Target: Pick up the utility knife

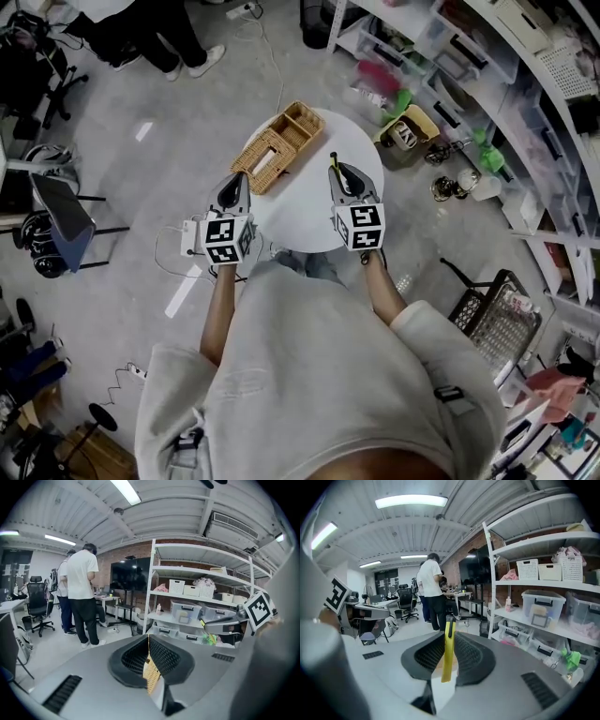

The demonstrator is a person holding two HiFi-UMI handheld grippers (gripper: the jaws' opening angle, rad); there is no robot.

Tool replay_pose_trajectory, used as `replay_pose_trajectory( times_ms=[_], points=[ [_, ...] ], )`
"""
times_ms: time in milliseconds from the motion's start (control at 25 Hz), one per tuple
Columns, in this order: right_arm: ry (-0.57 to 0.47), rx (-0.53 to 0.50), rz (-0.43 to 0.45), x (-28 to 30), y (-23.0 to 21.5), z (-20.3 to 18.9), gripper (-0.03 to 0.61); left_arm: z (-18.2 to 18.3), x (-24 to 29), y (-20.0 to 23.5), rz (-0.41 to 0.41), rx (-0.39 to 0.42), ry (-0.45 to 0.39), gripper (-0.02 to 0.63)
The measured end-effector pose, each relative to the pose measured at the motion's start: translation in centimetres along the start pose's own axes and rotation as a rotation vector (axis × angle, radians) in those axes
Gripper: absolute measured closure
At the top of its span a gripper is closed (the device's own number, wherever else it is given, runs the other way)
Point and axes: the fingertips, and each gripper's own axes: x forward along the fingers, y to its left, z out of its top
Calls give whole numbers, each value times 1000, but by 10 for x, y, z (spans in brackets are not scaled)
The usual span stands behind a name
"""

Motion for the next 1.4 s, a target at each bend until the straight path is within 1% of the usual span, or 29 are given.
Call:
replay_pose_trajectory(
  times_ms=[360, 560, 680, 920, 1400],
  points=[
    [-148, -45, -9, 1, -12, 73, 499, 61, 9, 3, 7, 51, -112, 591],
    [-202, -61, -7, -1, -12, 101, 499, 92, 9, 4, 7, 81, -170, 591],
    [-226, -64, -6, -3, -11, 112, 499, 103, 8, 3, 4, 90, -191, 591],
    [-261, -66, -7, -6, -8, 126, 499, 114, 4, 6, 14, 102, -213, 591],
    [-248, -57, -8, -3, -9, 121, 499, 119, 3, 8, 26, 87, -229, 591]
  ],
)
